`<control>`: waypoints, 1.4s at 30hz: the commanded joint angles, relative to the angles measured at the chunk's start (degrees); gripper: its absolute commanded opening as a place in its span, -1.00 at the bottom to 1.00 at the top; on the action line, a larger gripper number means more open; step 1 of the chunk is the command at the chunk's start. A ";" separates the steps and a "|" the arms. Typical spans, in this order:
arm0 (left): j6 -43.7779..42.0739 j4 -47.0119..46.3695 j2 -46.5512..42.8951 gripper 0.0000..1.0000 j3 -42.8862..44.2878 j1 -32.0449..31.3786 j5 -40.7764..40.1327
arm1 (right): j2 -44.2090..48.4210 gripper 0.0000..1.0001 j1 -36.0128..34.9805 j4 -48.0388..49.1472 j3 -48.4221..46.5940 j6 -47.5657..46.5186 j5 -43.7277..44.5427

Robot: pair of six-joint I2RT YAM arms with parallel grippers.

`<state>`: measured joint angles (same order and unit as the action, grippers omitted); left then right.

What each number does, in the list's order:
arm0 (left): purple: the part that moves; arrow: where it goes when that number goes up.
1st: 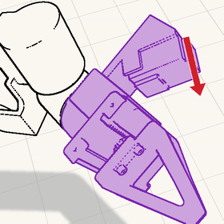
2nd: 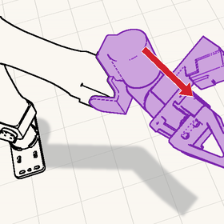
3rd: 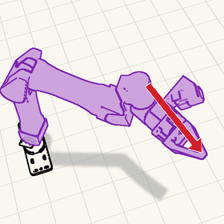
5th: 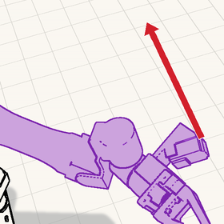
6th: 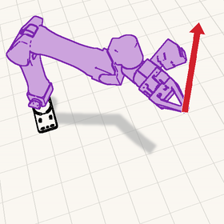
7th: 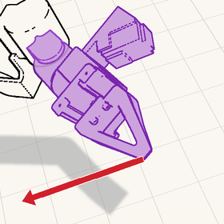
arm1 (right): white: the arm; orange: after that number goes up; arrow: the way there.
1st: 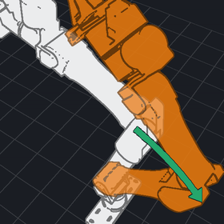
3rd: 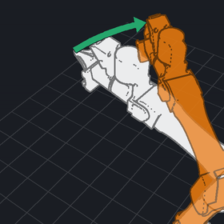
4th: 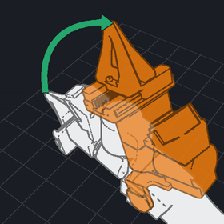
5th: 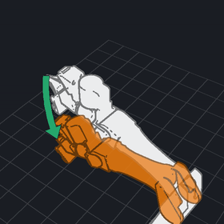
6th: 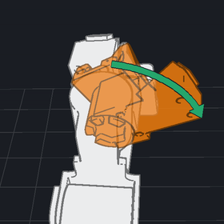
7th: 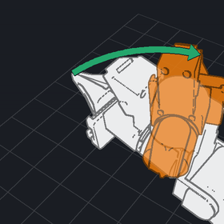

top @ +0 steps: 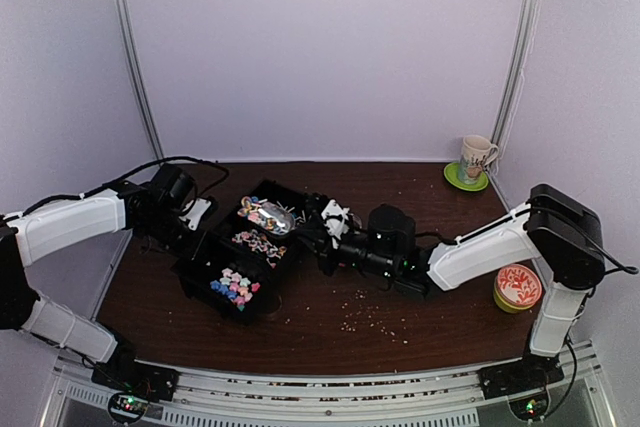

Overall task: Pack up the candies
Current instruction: Scoop the fake candies from the storage box, then place the fake candies in the packing bottle.

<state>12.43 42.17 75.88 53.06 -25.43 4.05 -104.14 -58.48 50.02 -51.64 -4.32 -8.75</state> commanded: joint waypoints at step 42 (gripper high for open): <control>1.59 -9.21 -2.73 -1.00 4.21 0.76 4.80 | 39.78 -1.00 2.51 -53.08 7.55 1.64 21.94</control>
<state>12.58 42.13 75.88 53.12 -25.10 4.95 -64.84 -56.21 3.73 -40.97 -4.51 10.74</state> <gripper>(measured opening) 0.078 0.058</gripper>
